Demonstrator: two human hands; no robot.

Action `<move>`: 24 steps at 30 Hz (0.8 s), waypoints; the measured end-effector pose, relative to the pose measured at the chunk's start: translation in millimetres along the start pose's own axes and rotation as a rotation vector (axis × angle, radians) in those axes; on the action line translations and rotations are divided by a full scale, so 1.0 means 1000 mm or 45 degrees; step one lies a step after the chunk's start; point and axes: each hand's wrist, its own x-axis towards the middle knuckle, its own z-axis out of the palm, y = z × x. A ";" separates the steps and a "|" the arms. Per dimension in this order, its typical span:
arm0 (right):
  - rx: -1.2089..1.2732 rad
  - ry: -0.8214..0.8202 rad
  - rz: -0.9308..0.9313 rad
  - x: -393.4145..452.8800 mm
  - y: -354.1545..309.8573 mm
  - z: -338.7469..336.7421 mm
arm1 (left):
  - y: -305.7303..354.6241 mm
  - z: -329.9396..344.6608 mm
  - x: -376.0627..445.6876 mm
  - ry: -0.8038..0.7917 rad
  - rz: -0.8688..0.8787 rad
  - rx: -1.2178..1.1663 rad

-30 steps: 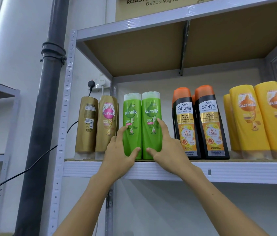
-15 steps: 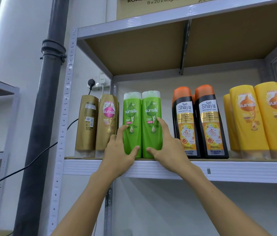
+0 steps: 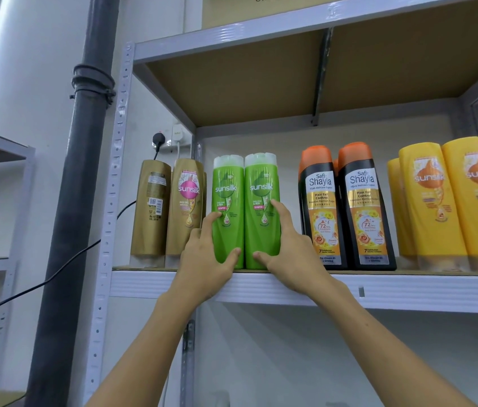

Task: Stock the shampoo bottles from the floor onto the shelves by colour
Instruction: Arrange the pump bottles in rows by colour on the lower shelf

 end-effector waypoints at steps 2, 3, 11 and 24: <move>0.002 -0.001 -0.004 0.001 0.001 -0.001 | 0.000 0.000 0.000 0.002 0.004 0.005; 0.003 0.004 -0.007 0.001 0.002 0.000 | -0.001 0.000 0.000 0.003 0.005 0.005; -0.009 0.066 -0.030 0.007 0.008 0.007 | -0.003 0.000 -0.001 0.017 0.022 -0.018; -0.035 0.060 -0.044 0.007 0.009 0.007 | -0.003 0.002 -0.002 0.040 0.041 -0.017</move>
